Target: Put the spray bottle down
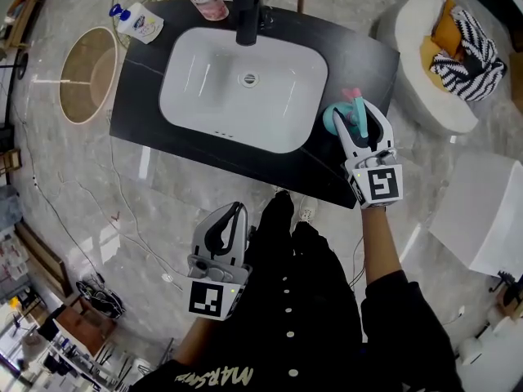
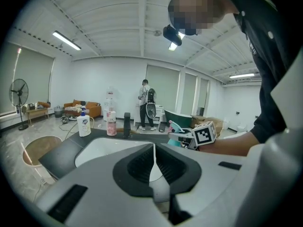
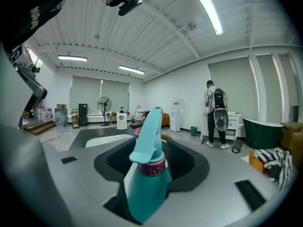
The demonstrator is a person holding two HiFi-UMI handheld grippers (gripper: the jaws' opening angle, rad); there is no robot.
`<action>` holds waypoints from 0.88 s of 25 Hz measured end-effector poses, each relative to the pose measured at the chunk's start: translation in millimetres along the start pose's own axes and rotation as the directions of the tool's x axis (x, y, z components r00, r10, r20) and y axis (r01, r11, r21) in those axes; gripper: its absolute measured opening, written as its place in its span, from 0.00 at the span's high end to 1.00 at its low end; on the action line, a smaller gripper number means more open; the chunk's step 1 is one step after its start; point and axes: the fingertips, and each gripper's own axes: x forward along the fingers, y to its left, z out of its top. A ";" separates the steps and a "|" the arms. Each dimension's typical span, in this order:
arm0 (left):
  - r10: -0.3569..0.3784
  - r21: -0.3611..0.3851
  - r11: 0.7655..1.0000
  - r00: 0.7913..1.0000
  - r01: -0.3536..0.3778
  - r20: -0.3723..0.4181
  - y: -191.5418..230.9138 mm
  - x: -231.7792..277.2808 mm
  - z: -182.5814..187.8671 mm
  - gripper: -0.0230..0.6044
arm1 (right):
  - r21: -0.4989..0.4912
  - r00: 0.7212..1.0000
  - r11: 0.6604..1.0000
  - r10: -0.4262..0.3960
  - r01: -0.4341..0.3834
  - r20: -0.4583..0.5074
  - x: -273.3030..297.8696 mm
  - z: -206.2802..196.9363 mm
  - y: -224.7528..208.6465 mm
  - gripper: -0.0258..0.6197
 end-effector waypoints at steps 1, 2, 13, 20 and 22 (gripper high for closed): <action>-0.001 -0.002 1.000 1.000 0.001 0.005 -1.0 0.4 1.4 0.93 | 0.002 1.000 1.000 0.003 -0.003 0.002 -1.3 1.7 0.2 0.67; -0.002 -0.002 1.000 1.000 0.002 0.013 -1.7 0.8 3.2 0.93 | 0.001 1.000 1.000 0.007 -0.007 0.005 -2.8 4.0 0.6 0.66; 0.011 0.041 0.999 0.994 -0.015 0.106 -8.2 -1.6 34.7 0.93 | -0.032 0.997 0.999 0.007 -0.004 0.074 -60.8 82.0 0.6 0.63; 0.033 0.081 0.995 0.969 -0.055 0.246 -4.9 0.7 88.5 0.93 | -0.054 0.992 0.999 -0.003 0.009 0.126 -90.7 159.2 11.9 0.89; 0.026 0.089 0.995 0.961 -0.052 0.275 -7.2 0.4 101.4 0.93 | -0.048 0.993 0.999 -0.007 0.013 0.120 -98.0 175.3 16.2 0.93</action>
